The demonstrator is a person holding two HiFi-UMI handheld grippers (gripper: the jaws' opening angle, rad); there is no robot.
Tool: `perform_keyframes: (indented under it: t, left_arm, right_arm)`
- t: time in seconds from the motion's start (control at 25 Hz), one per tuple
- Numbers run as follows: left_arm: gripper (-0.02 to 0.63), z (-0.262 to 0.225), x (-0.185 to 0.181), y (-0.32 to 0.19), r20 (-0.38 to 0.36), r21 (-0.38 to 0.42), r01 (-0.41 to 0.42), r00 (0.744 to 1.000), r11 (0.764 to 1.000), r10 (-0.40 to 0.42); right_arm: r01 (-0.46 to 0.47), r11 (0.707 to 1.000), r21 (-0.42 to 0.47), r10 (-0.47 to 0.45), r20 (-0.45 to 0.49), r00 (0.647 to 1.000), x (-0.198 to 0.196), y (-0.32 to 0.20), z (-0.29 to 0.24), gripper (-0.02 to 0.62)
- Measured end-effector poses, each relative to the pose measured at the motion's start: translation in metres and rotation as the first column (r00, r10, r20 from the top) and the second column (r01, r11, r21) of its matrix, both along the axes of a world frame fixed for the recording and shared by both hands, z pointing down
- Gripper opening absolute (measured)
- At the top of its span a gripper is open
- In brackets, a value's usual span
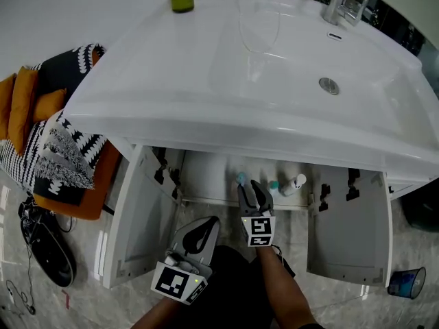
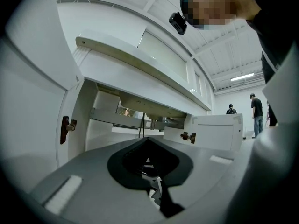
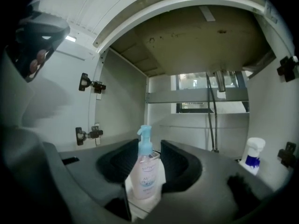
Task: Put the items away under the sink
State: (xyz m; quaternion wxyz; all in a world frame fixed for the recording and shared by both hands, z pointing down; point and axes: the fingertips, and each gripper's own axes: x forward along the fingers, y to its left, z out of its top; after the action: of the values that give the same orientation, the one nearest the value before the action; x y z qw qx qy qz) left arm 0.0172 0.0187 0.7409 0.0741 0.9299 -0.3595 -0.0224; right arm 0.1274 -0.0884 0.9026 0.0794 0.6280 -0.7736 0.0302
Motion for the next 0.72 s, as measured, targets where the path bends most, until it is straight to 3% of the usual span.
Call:
perform_keyframes:
  t: [0.2,0.44,0.72]
  left_arm:
    - [0.008,-0.001,0.008,0.001,0.001,-0.016,-0.005,1.0,1.0,0.005]
    - [0.008,-0.007,0.013,-0.001,-0.002,-0.064,-0.002,1.0,0.998,0.002]
    - [0.008,-0.035,0.013,0.004,0.016,-0.121,0.01,1.0,0.993,-0.008]
  right_arm:
    - [-0.006,0.999,-0.038,0.006,0.013,1.0,0.007,0.012,0.003,0.153]
    - [-0.025,0.993,-0.112,0.026,0.007,1.0,0.015,0.028,0.006,0.062]
    - [-0.037,0.97,-0.238,0.039,0.002,0.999,0.013,0.047,-0.014,0.017]
